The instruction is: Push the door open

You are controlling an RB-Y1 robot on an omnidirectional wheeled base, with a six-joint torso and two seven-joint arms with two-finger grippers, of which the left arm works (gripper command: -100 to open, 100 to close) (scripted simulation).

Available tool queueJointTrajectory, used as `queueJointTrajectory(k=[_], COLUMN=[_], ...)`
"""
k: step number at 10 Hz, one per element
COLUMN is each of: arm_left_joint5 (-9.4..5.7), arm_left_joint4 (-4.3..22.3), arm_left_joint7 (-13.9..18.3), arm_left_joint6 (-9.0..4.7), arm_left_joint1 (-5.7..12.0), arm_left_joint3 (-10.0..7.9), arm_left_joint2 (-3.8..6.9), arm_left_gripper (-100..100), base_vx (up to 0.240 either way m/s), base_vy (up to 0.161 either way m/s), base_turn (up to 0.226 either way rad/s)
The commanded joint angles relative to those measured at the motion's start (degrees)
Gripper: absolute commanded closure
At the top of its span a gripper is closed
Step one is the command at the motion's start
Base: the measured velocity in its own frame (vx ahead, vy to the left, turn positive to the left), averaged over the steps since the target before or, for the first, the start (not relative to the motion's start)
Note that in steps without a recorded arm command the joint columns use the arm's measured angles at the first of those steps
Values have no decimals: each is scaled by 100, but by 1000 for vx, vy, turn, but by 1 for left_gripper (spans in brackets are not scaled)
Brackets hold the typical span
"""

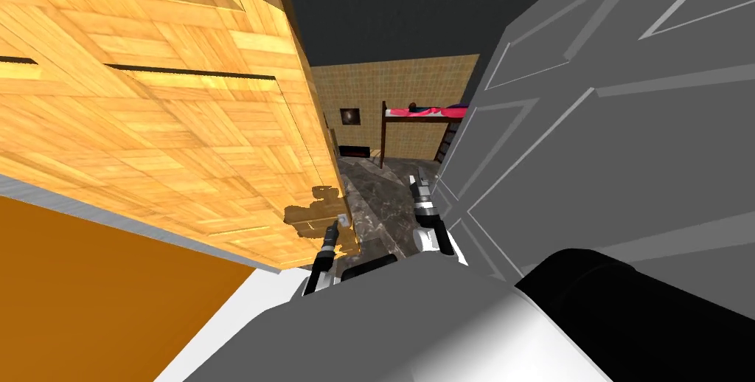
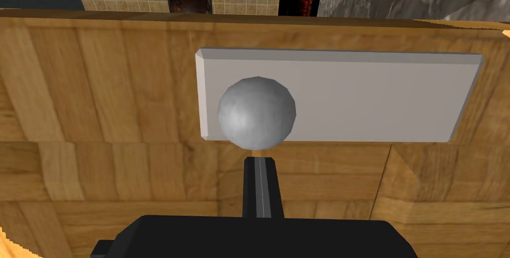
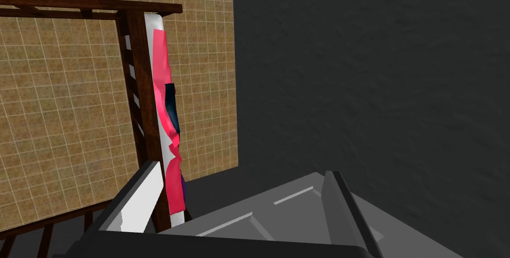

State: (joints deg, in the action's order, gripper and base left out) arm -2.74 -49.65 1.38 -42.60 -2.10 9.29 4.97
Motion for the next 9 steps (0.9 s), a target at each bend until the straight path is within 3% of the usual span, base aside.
queueJointTrajectory(k=[1, 7, 9], arm_left_joint5=[3, -8, -13], arm_left_joint4=[-13, -182, -147], arm_left_joint7=[8, 19, 6], arm_left_joint6=[3, 43, 18], arm_left_joint1=[-13, -111, -100], arm_left_joint3=[17, 62, 40], arm_left_joint2=[-1, -74, -50], arm_left_gripper=[-100, -100, -100], base_vx=[-149, -221, -8], base_vy=[-21, -30, -16], base_turn=[9, 39, -14])
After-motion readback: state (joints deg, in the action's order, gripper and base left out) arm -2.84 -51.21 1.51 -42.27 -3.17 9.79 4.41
